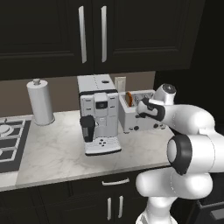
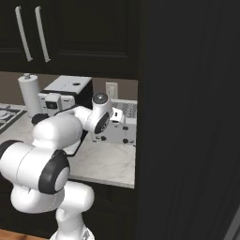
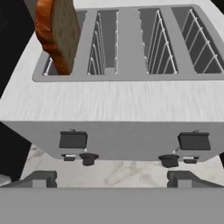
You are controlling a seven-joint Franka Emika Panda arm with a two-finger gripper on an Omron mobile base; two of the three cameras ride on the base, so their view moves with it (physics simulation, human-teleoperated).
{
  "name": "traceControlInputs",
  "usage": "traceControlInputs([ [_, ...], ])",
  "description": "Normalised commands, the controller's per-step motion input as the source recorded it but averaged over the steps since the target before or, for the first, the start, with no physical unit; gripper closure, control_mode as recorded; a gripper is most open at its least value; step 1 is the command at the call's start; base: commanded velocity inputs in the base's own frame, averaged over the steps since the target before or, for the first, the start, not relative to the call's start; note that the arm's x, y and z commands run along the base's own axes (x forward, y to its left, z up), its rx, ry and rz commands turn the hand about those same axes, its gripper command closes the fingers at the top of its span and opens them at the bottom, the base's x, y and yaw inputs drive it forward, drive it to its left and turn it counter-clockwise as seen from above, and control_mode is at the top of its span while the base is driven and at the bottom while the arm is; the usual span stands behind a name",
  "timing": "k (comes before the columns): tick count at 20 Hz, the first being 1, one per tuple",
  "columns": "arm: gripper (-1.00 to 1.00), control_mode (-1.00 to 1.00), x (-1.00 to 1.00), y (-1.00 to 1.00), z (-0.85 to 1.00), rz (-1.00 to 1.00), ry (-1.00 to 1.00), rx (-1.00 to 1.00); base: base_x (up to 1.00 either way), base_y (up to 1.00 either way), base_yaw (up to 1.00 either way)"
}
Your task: Start the toaster. Once the lever pops up, take the bread to the plate on the dining counter.
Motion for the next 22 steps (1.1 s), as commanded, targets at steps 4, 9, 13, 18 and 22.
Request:
traceControlInputs([
  [4,-1.00,-1.00,0.05,0.00,-0.03,0.00,0.00,0.00,0.00,0.00,0.00],
  [9,-1.00,-1.00,0.06,0.00,-0.08,0.00,0.00,0.00,0.00,0.00,0.00],
  [13,-1.00,-1.00,0.03,0.00,-0.11,0.00,0.00,0.00,0.00,0.00,0.00],
  [18,-1.00,-1.00,0.08,0.00,-0.11,0.00,0.00,0.00,0.00,0.00,0.00],
  [22,-1.00,-1.00,0.08,0.00,-0.06,0.00,0.00,0.00,0.00,0.00,0.00],
])
